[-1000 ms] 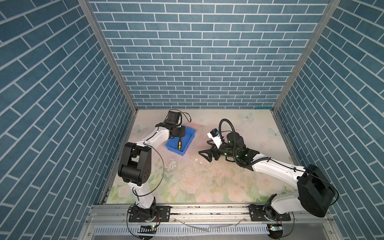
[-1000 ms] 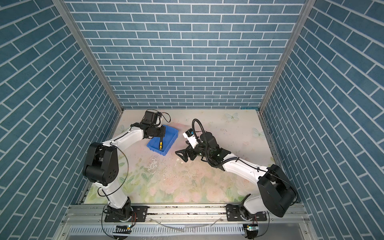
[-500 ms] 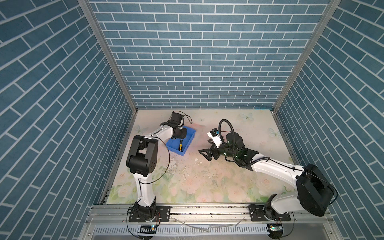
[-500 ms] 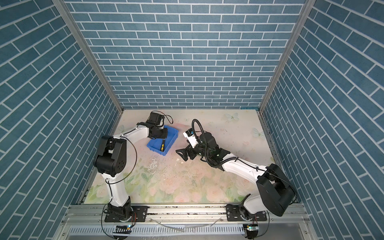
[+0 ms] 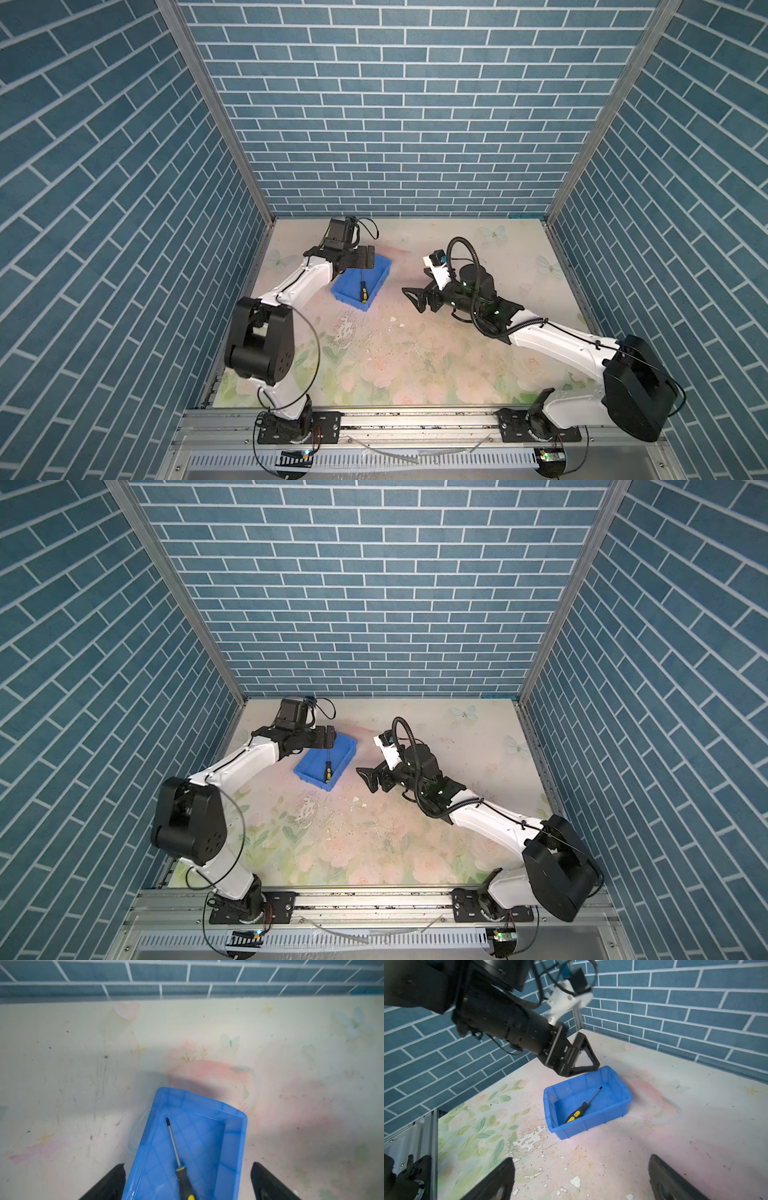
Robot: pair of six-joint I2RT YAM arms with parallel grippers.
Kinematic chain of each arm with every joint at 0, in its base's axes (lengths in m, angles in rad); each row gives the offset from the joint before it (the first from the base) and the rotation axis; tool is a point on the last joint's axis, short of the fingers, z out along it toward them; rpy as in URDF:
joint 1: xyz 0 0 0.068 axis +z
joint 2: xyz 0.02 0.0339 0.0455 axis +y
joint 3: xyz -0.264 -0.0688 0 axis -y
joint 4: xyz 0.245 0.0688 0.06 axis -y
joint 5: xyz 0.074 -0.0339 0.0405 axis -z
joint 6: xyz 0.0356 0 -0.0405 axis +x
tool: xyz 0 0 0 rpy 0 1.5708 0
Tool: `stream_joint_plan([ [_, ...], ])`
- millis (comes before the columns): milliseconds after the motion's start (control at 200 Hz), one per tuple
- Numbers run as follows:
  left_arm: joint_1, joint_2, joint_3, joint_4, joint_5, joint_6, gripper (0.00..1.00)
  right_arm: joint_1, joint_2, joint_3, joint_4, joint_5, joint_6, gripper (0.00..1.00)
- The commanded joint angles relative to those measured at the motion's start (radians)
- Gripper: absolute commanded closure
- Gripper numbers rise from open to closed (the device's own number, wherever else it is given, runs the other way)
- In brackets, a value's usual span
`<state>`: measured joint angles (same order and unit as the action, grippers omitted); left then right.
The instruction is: Put the screwdriver in the bin
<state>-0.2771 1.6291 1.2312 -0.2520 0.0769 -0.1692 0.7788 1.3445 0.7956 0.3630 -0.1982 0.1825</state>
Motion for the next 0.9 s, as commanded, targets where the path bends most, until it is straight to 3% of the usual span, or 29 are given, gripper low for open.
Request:
stream_joint_plan([
  [0, 0.004, -0.092, -0.086, 0.126, -0.029, 0.008, 0.00, -0.034, -0.060, -0.051, 0.043, 0.080, -0.012, 0.01],
  [335, 0.014, -0.324, -0.428, 0.455, -0.215, 0.092, 0.00, -0.233, -0.282, -0.210, 0.017, 0.314, -0.033, 0.01],
  [495, 0.045, -0.375, -0.579, 0.554, -0.240, 0.159, 0.00, -0.349, -0.358, -0.291, 0.006, 0.390, -0.107, 0.01],
  [785, 0.065, -0.424, -0.758, 0.705, -0.405, 0.230, 0.00, -0.510, -0.287, -0.438, 0.147, 0.569, -0.221, 0.01],
  [895, 0.075, -0.426, -0.789, 0.714, -0.426, 0.274, 0.00, -0.567, -0.227, -0.479, 0.236, 0.575, -0.217, 0.01],
])
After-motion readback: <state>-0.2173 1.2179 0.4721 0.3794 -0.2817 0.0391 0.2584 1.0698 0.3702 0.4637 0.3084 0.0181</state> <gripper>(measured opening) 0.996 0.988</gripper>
